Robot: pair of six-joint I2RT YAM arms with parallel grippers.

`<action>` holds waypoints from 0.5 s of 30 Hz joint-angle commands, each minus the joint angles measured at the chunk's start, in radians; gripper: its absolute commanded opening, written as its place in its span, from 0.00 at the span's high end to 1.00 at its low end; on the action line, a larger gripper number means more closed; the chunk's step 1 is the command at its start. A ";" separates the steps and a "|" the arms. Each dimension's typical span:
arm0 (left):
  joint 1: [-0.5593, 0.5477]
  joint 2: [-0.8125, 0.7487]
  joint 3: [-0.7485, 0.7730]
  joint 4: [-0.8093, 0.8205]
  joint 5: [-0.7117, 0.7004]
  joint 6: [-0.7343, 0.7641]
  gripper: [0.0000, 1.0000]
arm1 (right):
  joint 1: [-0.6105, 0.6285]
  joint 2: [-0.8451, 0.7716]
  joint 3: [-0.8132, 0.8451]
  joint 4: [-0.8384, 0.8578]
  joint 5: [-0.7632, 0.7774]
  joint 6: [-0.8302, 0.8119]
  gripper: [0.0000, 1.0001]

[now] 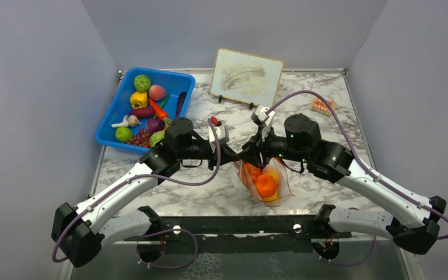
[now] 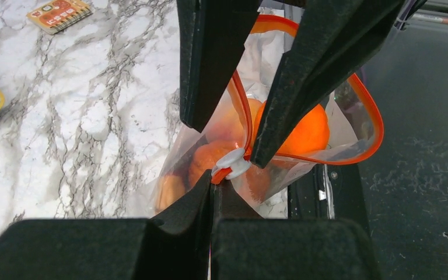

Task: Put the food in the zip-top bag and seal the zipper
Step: Zip the zipper food storage bag at the center of the board.

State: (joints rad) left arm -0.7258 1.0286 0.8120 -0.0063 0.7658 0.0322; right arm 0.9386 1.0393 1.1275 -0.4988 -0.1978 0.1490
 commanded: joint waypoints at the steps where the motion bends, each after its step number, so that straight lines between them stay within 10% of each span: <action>1: 0.008 0.012 0.038 0.047 -0.008 -0.052 1.00 | 0.016 -0.002 -0.006 0.038 0.054 -0.054 0.64; 15: 0.012 0.023 0.049 0.038 -0.026 -0.074 1.00 | 0.029 0.024 -0.020 -0.014 0.007 -0.108 0.66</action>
State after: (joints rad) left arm -0.7193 1.0519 0.8246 -0.0010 0.7532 -0.0170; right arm 0.9565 1.0531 1.1095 -0.5049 -0.1818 0.0666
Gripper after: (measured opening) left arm 0.009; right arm 0.348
